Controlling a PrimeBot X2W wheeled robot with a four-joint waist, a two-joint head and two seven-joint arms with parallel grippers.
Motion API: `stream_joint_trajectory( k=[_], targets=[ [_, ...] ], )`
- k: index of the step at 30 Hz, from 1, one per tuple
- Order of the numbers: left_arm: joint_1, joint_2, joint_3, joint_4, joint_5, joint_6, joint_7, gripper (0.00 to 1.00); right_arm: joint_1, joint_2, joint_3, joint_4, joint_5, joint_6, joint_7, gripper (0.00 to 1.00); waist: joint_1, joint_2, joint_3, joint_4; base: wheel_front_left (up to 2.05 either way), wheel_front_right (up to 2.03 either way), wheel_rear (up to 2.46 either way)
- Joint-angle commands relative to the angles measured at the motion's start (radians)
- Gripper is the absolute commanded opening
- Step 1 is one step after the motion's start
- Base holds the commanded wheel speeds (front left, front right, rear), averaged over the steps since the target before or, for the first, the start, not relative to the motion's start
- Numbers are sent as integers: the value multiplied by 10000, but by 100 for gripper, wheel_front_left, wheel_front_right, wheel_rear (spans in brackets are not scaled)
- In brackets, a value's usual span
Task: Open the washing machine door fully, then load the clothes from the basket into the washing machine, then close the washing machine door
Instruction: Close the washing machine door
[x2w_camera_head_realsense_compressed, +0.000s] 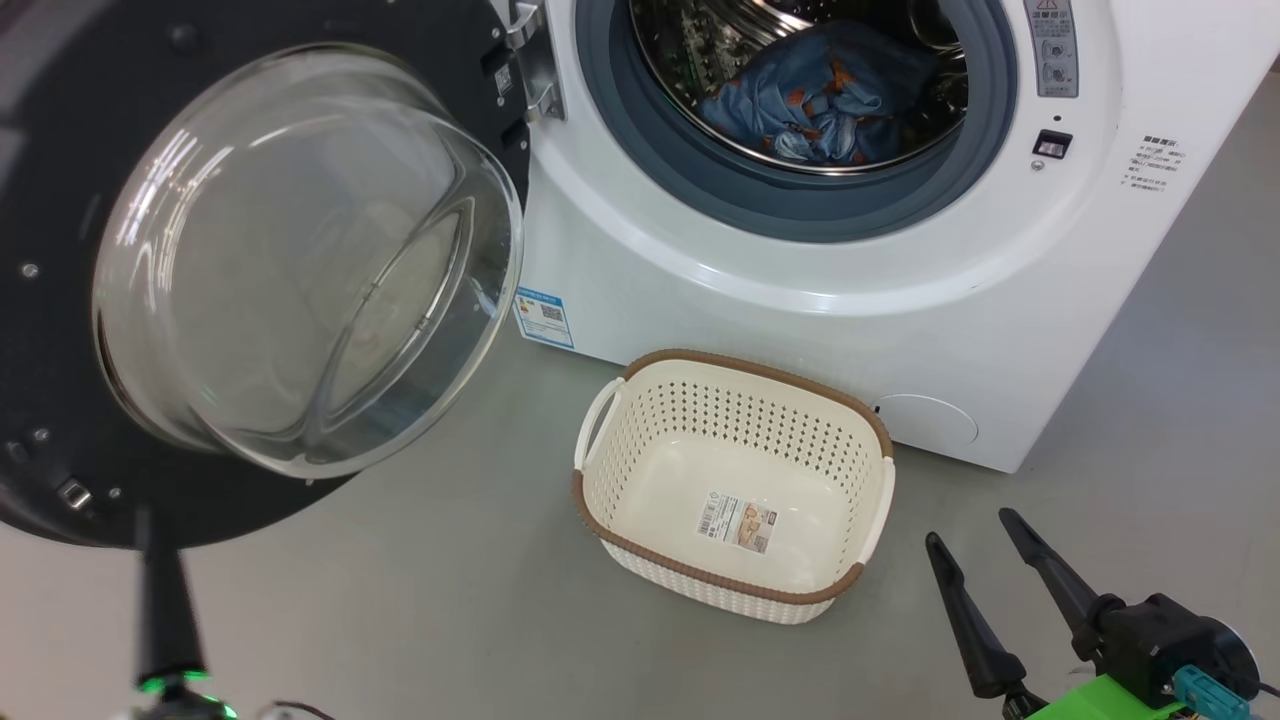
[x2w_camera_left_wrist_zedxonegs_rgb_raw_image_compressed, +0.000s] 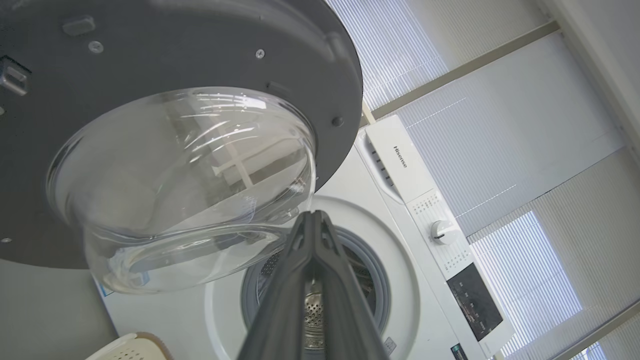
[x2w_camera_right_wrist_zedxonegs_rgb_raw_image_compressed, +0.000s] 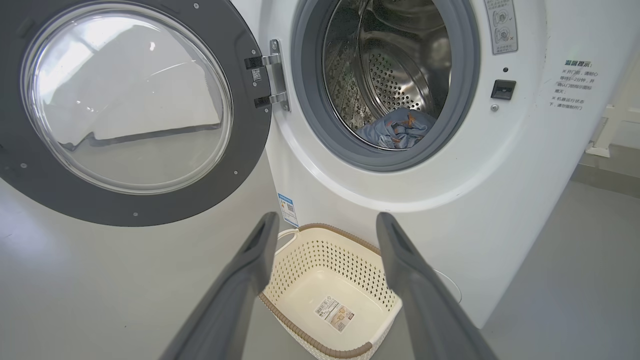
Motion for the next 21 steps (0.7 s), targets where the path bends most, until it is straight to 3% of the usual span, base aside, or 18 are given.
stream_joint_trajectory(
  k=[1,4,9,15,16,21],
  targets=[
    [-530,80,604,-484,-500,-153,34,0,-295,-136,174,-320,-20,16,-5,100,0,-1,40,9,0,0,0],
    [-701,188,1537,-788,-2046,-232,150,0,-302,-164,120,-388,-16,16,13,100,0,-1,151,29,0,0,0],
    [-1166,699,3155,-809,-3734,-268,309,0,-343,-243,41,-542,-18,16,82,100,0,-1,360,90,0,0,0],
    [-2096,1831,4693,543,-4962,-274,686,0,-399,-421,-22,-710,2,16,211,100,0,-1,570,157,0,0,0],
    [-2096,1831,4693,543,-4962,-274,686,0,-399,-421,-22,-710,2,16,211,100,0,-1,570,157,0,0,0],
    [-2991,2931,5277,2225,-5655,55,1221,0,-479,-586,13,-846,32,16,340,100,0,-1,727,150,0,0,0]
  ],
)
